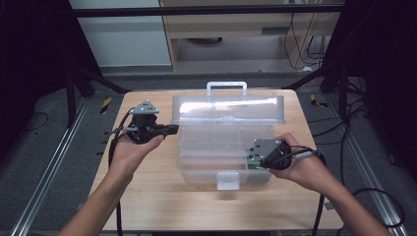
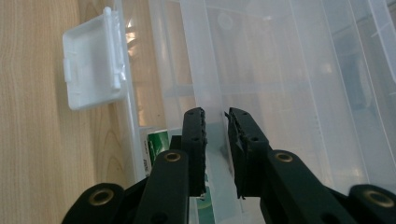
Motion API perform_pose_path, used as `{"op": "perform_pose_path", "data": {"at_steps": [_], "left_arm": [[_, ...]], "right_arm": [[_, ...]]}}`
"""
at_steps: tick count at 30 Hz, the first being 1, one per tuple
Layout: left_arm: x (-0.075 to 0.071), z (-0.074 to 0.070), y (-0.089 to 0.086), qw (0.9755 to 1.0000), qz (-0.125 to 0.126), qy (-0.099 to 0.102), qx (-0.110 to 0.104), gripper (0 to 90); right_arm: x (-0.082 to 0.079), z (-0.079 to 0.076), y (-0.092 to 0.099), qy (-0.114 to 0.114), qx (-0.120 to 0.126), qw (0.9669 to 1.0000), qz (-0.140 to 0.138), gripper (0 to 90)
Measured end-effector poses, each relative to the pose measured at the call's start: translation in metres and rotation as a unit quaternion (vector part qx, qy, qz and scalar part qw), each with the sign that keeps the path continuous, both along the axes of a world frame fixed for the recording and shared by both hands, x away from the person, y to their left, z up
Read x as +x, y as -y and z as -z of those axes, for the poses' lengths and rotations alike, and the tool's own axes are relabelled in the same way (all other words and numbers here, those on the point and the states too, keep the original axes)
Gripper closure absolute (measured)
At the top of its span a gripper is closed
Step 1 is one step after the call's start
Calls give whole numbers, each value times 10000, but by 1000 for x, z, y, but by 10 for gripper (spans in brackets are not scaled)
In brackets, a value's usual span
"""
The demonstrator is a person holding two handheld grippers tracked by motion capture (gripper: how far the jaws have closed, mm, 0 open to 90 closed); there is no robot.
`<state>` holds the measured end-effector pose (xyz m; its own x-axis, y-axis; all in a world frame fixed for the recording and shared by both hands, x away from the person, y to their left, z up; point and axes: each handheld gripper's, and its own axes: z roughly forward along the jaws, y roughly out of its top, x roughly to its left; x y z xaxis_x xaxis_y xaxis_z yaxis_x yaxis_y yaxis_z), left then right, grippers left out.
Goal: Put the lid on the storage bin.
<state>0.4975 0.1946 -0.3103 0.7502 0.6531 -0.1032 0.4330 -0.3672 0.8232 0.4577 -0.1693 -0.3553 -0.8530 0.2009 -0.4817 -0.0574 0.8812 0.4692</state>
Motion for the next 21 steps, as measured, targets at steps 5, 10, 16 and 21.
{"op": "perform_pose_path", "data": {"at_steps": [5, 10, 16, 21], "left_arm": [[-6, 9, 1, 10000, 66, -33, -29, 900], [-11, 16, 3, 9999, 132, -42, -47, 900], [-17, 19, 6, 9998, 207, -21, -45, 900], [-21, 24, 5, 9997, 227, -37, -81, 900]], "right_arm": [[-4, 7, 6, -51, 128, 9999, 99, 720], [-12, 12, 12, -55, 336, 9994, 112, 586], [-22, 12, 22, 9, 667, 9973, 291, 433], [-27, 10, 32, -44, 917, 9943, 535, 344]]}}
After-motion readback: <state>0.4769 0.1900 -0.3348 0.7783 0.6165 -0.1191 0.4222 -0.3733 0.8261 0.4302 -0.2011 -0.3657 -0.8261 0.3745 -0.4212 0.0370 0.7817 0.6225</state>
